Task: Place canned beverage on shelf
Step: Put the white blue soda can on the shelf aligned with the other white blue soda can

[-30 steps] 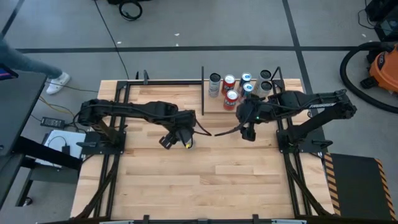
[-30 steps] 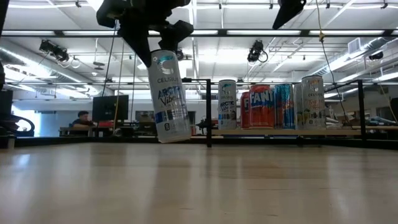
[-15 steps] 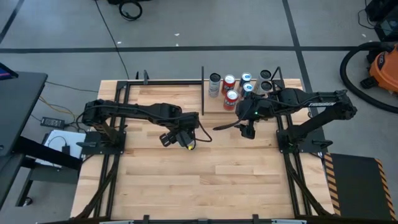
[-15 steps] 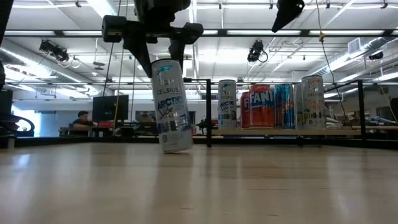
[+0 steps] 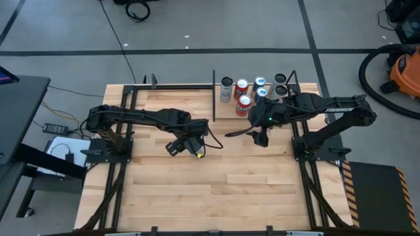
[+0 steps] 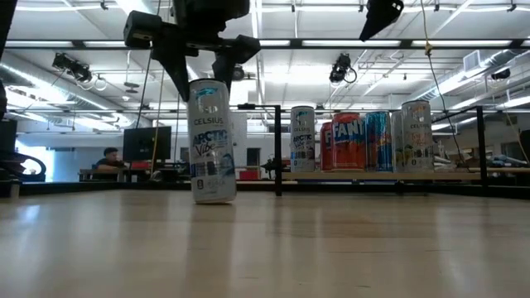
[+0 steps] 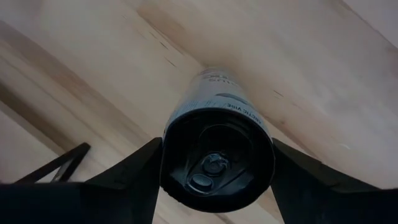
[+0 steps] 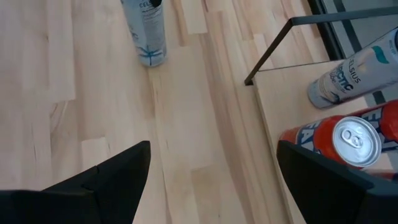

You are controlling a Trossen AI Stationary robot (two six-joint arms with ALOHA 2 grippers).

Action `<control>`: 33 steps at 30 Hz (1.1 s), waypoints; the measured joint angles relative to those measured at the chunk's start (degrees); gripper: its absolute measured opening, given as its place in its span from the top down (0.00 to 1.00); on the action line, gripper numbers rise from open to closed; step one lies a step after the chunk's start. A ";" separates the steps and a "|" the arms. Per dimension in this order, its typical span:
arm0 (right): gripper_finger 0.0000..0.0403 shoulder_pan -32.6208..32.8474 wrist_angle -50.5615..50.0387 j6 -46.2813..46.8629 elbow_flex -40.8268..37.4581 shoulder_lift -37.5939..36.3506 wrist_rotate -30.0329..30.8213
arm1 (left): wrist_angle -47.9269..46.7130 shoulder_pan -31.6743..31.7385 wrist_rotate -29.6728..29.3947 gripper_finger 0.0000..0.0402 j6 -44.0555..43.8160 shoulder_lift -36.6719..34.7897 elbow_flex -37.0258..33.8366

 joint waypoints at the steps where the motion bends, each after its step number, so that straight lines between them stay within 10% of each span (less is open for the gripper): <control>1: 0.11 0.00 0.33 -0.04 0.00 0.00 0.00 | -0.06 -0.21 0.00 0.38 0.00 0.00 0.00; 33: 0.11 0.00 0.58 -0.19 0.00 0.02 -0.04 | -0.36 -1.04 0.11 0.22 -4.97 0.28 -0.28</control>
